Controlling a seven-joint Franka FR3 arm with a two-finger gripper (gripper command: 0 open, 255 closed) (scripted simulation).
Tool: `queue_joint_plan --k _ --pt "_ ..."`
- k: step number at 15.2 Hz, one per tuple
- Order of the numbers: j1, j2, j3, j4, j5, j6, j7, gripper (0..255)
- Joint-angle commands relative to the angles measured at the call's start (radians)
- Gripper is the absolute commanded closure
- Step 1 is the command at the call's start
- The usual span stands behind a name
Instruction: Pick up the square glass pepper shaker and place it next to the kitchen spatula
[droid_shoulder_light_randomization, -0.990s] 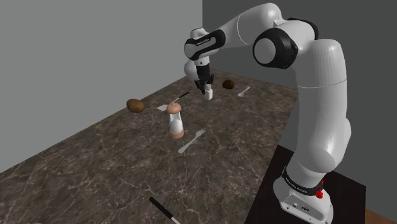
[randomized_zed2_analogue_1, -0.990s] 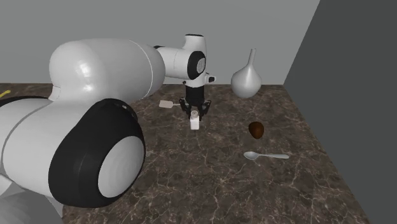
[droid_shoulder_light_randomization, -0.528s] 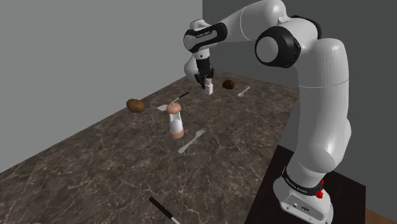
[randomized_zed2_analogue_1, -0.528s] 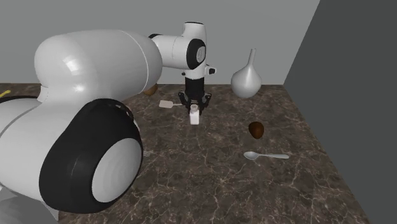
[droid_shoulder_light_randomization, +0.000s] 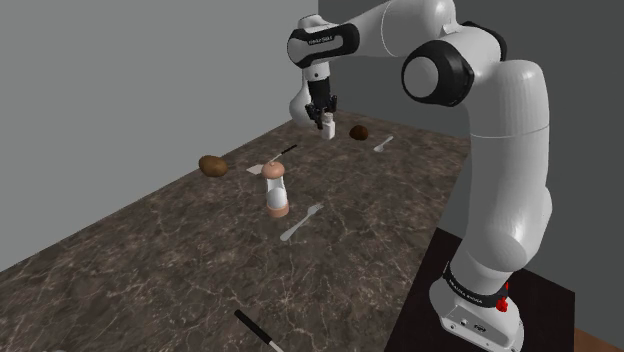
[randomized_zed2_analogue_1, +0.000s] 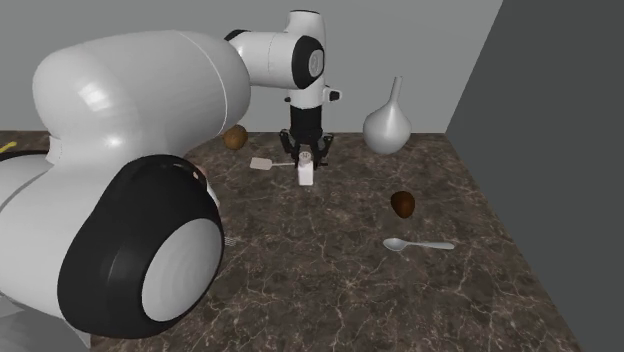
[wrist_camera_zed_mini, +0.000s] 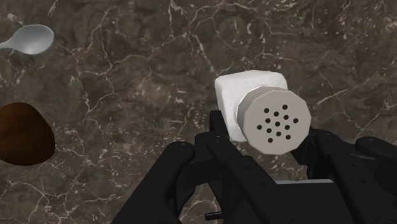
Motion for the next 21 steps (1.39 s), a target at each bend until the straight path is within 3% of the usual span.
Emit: queue_joint_plan --k 1,4,11,21 --pt "-0.001 0.0 0.0 0.026 0.0 -0.027 -0.001 255" --pt "-0.002 0.001 -0.001 0.059 0.0 -0.058 -0.002 255" --pt "0.079 -0.274 0.03 -0.32 -0.033 0.045 0.107 255" --pt "0.163 -0.589 0.117 -0.687 -0.031 0.094 0.281 255"
